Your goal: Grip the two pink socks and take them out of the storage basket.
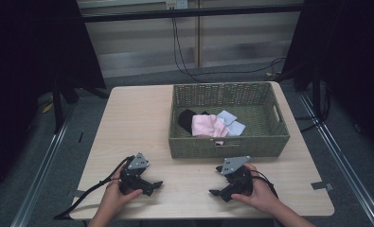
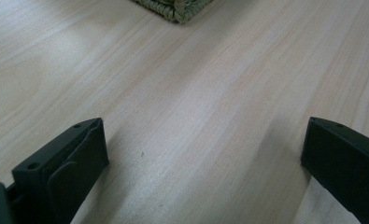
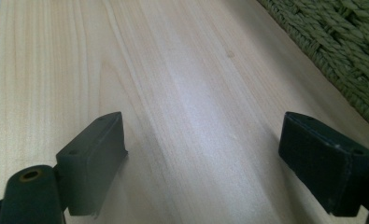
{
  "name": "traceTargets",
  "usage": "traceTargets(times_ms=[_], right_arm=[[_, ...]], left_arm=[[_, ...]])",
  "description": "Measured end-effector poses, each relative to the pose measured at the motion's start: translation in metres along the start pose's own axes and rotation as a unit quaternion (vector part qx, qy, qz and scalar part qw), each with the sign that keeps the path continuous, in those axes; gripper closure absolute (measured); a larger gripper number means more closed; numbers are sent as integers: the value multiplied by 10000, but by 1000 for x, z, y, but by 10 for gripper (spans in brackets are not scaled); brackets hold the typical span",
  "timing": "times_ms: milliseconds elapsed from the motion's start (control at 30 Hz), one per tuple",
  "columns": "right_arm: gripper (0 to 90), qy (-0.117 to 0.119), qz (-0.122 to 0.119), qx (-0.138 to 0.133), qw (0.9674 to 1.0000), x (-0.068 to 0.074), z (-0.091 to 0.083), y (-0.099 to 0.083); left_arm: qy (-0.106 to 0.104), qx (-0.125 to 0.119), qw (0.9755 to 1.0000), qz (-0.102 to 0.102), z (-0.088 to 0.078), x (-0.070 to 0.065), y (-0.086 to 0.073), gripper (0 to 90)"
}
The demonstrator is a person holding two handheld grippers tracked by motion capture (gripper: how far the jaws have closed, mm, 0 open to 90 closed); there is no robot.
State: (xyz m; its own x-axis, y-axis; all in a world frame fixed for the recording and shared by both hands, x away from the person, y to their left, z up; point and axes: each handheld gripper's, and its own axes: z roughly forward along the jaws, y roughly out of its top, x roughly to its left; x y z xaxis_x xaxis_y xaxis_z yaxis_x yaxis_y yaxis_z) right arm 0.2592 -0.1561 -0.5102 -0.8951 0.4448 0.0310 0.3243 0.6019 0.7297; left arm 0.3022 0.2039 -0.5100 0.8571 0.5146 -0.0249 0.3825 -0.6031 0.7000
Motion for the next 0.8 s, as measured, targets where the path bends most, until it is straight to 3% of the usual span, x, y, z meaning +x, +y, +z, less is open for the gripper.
traceTargets(times_ms=[167, 367, 533, 800], right_arm=[[142, 31, -9, 25, 10000, -1, 0, 0], [187, 267, 129, 414, 9987, -7, -8, 12], [201, 315, 47, 626, 9975, -14, -23, 31], [205, 375, 147, 805, 9959, -29, -51, 64]], left_arm=[[-5, 2, 10000, 2, 0, 0, 0, 0], [-7, -32, 10000, -33, 0, 0, 0, 0], [-7, -33, 10000, -32, 0, 0, 0, 0], [-9, -15, 10000, -10, 0, 0, 0, 0]])
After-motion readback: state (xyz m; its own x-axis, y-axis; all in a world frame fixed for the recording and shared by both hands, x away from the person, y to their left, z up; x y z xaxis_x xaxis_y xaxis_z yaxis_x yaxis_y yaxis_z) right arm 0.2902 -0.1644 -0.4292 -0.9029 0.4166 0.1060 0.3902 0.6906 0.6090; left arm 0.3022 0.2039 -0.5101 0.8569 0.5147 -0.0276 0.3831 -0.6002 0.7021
